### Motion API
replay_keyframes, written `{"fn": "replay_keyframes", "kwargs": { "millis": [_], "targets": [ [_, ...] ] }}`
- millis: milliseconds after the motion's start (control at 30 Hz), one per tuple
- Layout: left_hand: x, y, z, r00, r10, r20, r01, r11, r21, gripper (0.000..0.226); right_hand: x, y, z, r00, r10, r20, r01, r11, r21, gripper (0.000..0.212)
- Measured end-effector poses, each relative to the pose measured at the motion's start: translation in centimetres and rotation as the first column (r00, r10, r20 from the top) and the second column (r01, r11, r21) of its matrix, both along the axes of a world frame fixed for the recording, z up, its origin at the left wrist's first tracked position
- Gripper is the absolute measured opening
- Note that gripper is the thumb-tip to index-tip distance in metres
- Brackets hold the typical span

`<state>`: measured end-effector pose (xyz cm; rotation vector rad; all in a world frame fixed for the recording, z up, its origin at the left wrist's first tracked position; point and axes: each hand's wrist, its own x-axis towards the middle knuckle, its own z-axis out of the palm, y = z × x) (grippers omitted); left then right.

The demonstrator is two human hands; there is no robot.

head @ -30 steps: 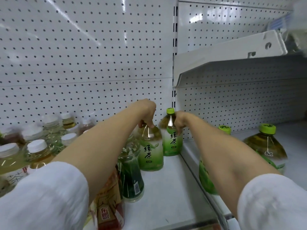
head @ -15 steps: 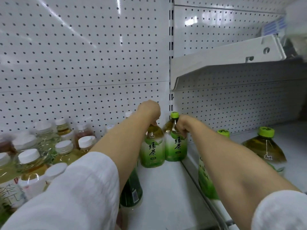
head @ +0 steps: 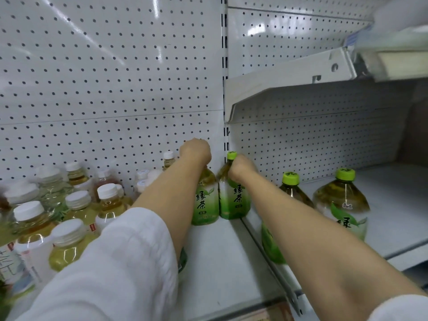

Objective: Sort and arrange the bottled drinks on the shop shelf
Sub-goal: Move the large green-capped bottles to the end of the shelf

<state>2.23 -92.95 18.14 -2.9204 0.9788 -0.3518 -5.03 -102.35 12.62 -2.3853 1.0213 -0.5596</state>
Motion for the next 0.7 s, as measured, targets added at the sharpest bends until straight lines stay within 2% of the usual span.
{"fn": "replay_keyframes", "kwargs": {
  "millis": [100,200,267,333,433,500,567,600,700],
  "targets": [
    [-1.2,0.6,-0.8,0.999,0.010,0.031,-0.008,0.999,-0.049,0.014,-2.6,2.6,0.9,0.997,0.074,-0.028,-0.078,0.980,-0.181,0.043],
    [-3.8,0.7,-0.9,0.999,0.004,0.032,0.002,0.983,-0.182,0.023,-7.9,5.5,1.3,0.981,0.166,-0.102,-0.195,0.853,-0.485,0.035],
    [-6.4,1.1,-1.3,0.996,-0.072,0.056,0.088,0.922,-0.376,0.040,-11.5,6.6,0.3,0.972,0.230,-0.046,-0.201,0.719,-0.665,0.038],
    [-9.4,2.0,-2.7,0.973,-0.221,0.070,0.220,0.783,-0.582,0.046,-14.8,6.7,-1.0,0.956,0.288,0.061,-0.140,0.628,-0.765,0.042],
    [-13.8,2.8,-6.1,0.877,-0.477,-0.057,0.263,0.577,-0.773,0.038,-18.7,5.1,-2.3,0.942,0.308,0.133,-0.066,0.559,-0.827,0.040],
    [-16.2,2.5,-8.2,0.738,-0.636,-0.226,0.202,0.527,-0.825,0.037,-20.8,3.6,-2.9,0.934,0.298,0.199,0.007,0.541,-0.841,0.034],
    [-17.8,1.7,-9.9,0.589,-0.731,-0.345,0.159,0.524,-0.837,0.037,-22.5,2.2,-3.5,0.930,0.280,0.238,0.052,0.543,-0.838,0.030],
    [-18.3,1.1,-10.7,0.580,-0.736,-0.349,0.162,0.524,-0.836,0.050,-23.1,1.5,-3.9,0.929,0.273,0.248,0.061,0.550,-0.833,0.031],
    [-18.7,-0.5,-12.3,0.693,-0.677,-0.249,0.197,0.509,-0.838,0.092,-24.4,0.0,-5.4,0.925,0.287,0.251,0.044,0.573,-0.818,0.035]
  ]
}}
